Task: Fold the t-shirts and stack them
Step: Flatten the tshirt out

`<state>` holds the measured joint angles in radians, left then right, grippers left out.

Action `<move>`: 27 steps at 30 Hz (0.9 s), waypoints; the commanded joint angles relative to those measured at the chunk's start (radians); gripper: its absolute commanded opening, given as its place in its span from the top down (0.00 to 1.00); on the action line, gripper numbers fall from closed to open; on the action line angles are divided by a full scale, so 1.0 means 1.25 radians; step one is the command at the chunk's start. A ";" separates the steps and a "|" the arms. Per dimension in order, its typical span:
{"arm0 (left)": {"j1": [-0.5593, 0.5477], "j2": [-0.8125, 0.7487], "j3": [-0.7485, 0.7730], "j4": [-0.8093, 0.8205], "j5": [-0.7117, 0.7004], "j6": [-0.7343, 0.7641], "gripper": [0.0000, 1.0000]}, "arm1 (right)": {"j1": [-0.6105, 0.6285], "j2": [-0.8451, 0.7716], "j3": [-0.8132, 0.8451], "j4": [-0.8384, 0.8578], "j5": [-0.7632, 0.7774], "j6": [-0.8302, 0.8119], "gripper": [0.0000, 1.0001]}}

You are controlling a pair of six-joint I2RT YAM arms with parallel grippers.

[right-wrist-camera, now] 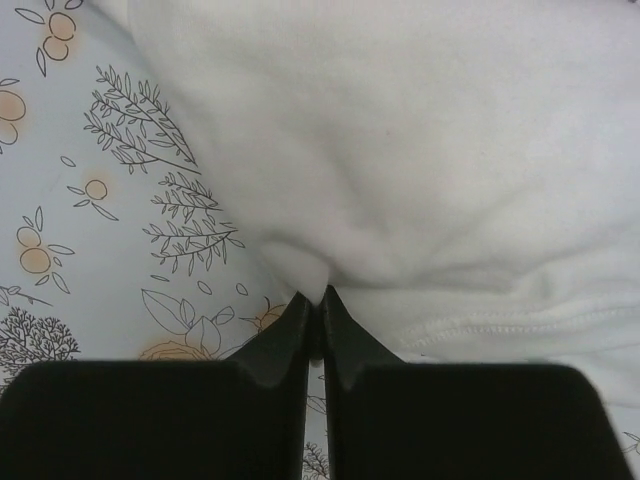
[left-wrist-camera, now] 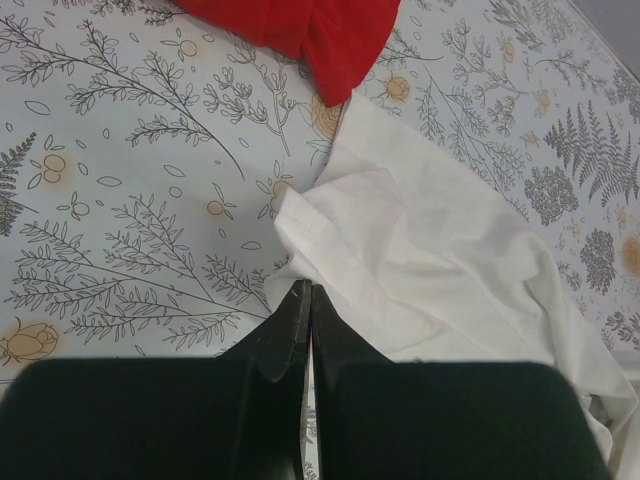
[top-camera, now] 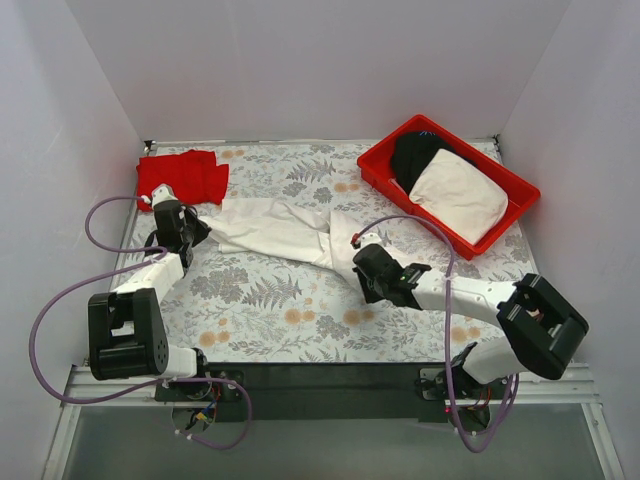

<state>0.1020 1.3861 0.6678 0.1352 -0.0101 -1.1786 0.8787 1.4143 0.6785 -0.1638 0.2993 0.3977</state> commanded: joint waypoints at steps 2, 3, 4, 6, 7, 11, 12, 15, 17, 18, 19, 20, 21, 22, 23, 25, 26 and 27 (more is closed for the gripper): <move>0.002 -0.023 0.002 -0.005 -0.009 0.011 1.00 | 0.006 -0.073 0.054 -0.068 0.101 -0.003 0.99; 0.003 -0.025 0.006 -0.008 -0.020 0.013 1.00 | 0.006 -0.094 0.062 -0.108 0.125 -0.011 0.99; 0.003 -0.031 0.006 -0.017 -0.024 0.015 1.00 | 0.006 -0.120 0.082 -0.126 0.147 -0.015 0.99; 0.003 -0.062 0.007 -0.023 -0.031 0.016 1.00 | 0.006 -0.200 0.099 -0.177 0.210 -0.032 0.99; 0.003 -0.075 0.006 -0.026 -0.036 0.016 1.00 | 0.005 -0.224 0.110 -0.193 0.230 -0.037 0.99; 0.005 -0.149 0.000 -0.033 -0.058 0.013 1.00 | 0.005 -0.325 0.184 -0.299 0.335 -0.048 0.99; 0.004 -0.175 -0.005 -0.028 -0.064 0.011 1.00 | 0.005 -0.335 0.195 -0.317 0.349 -0.048 0.99; 0.004 -0.184 0.001 -0.038 -0.092 0.011 1.00 | 0.004 -0.369 0.227 -0.366 0.416 -0.047 0.99; 0.004 -0.182 -0.007 -0.031 -0.100 0.013 1.00 | 0.001 -0.396 0.236 -0.366 0.455 -0.054 0.99; 0.005 -0.181 -0.008 -0.025 -0.099 0.014 1.00 | -0.005 -0.401 0.241 -0.366 0.466 -0.059 0.99; 0.005 -0.175 -0.009 -0.022 -0.095 0.014 1.00 | -0.008 -0.400 0.245 -0.365 0.480 -0.062 0.99; 0.008 -0.170 -0.008 -0.023 -0.085 0.014 1.00 | -0.011 -0.394 0.249 -0.363 0.502 -0.062 0.99; 0.009 -0.164 -0.007 -0.022 -0.082 0.015 1.00 | -0.017 -0.385 0.252 -0.359 0.509 -0.065 0.99; 0.009 -0.158 -0.007 -0.022 -0.077 0.018 1.00 | -0.022 -0.360 0.250 -0.354 0.515 -0.068 0.99; 0.009 -0.146 -0.007 -0.022 -0.073 0.018 1.00 | -0.028 -0.343 0.249 -0.345 0.530 -0.071 0.99; 0.009 -0.133 -0.007 -0.020 -0.064 0.018 1.00 | -0.070 -0.283 0.250 -0.337 0.533 -0.070 0.99; 0.009 -0.126 -0.008 -0.020 -0.061 0.018 1.00 | -0.087 -0.264 0.252 -0.332 0.518 -0.069 0.99; 0.010 -0.122 -0.009 -0.015 -0.053 0.018 1.00 | -0.114 -0.246 0.254 -0.322 0.514 -0.070 0.99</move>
<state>0.1051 1.2274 0.6621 0.1051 -0.0887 -1.1709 0.8001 1.0431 0.9604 -0.5972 0.8864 0.3172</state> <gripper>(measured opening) 0.012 0.022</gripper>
